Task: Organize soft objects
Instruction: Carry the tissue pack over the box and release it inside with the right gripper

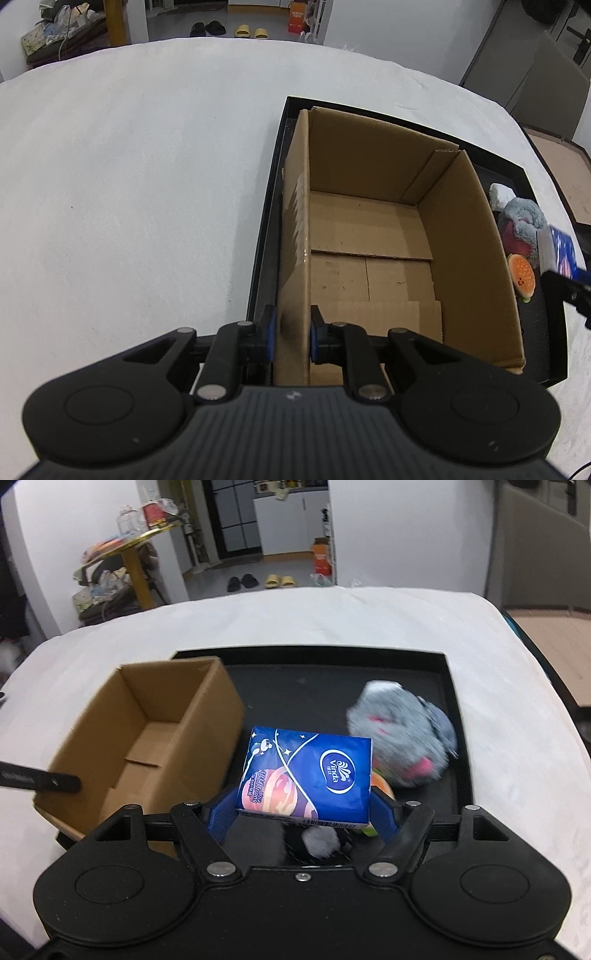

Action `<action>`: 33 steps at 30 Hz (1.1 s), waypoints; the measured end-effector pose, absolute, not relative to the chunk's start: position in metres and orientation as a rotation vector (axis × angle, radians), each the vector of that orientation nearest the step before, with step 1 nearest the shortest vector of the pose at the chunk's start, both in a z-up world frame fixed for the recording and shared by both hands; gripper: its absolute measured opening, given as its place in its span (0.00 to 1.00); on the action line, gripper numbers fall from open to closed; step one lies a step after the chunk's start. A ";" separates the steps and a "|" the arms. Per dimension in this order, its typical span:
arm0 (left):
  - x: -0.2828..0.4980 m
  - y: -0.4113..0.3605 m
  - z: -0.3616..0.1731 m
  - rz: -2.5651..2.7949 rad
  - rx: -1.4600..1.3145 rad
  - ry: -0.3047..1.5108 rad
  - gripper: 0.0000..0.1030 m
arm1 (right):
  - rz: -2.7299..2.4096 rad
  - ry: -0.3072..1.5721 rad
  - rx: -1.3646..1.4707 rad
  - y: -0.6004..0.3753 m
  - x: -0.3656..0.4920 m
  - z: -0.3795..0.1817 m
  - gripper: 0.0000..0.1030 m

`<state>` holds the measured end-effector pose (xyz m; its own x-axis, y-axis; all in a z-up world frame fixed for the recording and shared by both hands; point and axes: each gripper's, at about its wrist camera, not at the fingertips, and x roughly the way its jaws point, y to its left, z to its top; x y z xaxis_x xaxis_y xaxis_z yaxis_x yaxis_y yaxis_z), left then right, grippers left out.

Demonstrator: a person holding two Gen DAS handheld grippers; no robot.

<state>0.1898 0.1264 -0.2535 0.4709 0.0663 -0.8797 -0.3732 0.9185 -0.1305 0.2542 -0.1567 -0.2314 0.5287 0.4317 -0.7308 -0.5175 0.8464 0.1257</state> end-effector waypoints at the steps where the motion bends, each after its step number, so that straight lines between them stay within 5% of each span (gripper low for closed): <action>1: 0.191 0.126 -0.256 0.275 -0.328 1.056 0.15 | 0.579 0.834 -0.112 -0.152 0.255 -0.229 0.70; 33: 0.194 0.143 -0.256 0.259 -0.369 1.068 0.13 | 0.745 0.788 -0.203 -0.045 0.243 -0.207 0.70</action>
